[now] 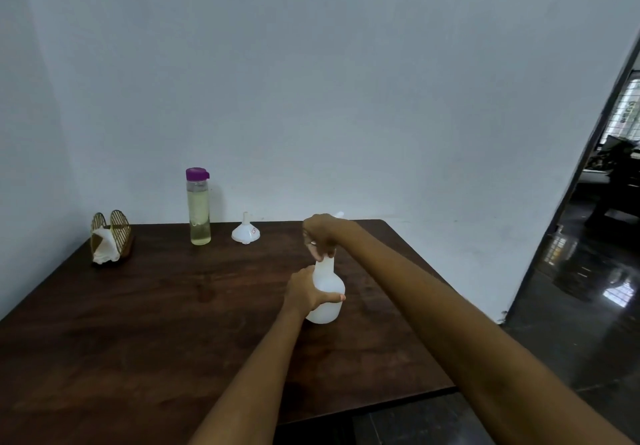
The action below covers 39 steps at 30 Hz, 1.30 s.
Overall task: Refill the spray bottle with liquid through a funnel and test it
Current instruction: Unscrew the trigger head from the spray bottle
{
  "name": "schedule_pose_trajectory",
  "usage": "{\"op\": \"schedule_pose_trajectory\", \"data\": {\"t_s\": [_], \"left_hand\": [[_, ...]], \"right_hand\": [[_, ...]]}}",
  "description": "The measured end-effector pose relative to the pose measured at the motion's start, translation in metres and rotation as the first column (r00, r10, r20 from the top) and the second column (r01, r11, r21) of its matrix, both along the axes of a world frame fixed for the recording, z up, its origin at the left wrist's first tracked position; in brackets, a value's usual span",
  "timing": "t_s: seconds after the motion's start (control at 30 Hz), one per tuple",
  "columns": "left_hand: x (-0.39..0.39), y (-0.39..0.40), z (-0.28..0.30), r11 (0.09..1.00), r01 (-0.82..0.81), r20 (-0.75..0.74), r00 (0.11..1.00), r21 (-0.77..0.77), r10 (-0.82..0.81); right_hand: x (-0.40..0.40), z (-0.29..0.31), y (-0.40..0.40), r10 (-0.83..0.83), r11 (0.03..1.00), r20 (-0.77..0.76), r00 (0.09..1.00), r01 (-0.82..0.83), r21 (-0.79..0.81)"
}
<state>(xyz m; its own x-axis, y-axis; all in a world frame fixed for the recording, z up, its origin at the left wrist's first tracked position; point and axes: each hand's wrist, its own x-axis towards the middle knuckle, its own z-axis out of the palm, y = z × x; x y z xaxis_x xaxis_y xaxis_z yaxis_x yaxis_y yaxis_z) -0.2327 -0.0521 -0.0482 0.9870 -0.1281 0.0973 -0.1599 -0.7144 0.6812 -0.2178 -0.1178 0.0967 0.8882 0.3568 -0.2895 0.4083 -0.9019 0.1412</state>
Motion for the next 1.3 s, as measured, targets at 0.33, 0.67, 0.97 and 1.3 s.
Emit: {"op": "schedule_pose_trajectory", "data": {"t_s": [0.33,0.67,0.97,1.3], "left_hand": [[-0.008,-0.003,0.011,0.999,0.011,-0.043,0.999,0.038,-0.009],[-0.012,-0.007,0.018,0.996,-0.005,-0.038,0.999,0.088,0.009],[-0.016,-0.006,0.022,0.998,-0.012,-0.069,0.997,0.063,0.017],[-0.021,-0.008,0.026,0.995,-0.006,-0.099,0.995,0.101,0.016]], "right_hand": [[-0.032,-0.063,-0.026,-0.479,0.709,0.759,0.440,-0.316,0.631],[-0.035,-0.127,-0.023,-0.686,0.255,0.252,0.683,-0.100,0.962],[-0.029,-0.120,-0.020,-0.648,0.135,0.214,0.731,-0.166,0.977],[-0.019,-0.123,-0.029,-0.648,0.045,0.110,0.754,-0.105,0.993]]}}
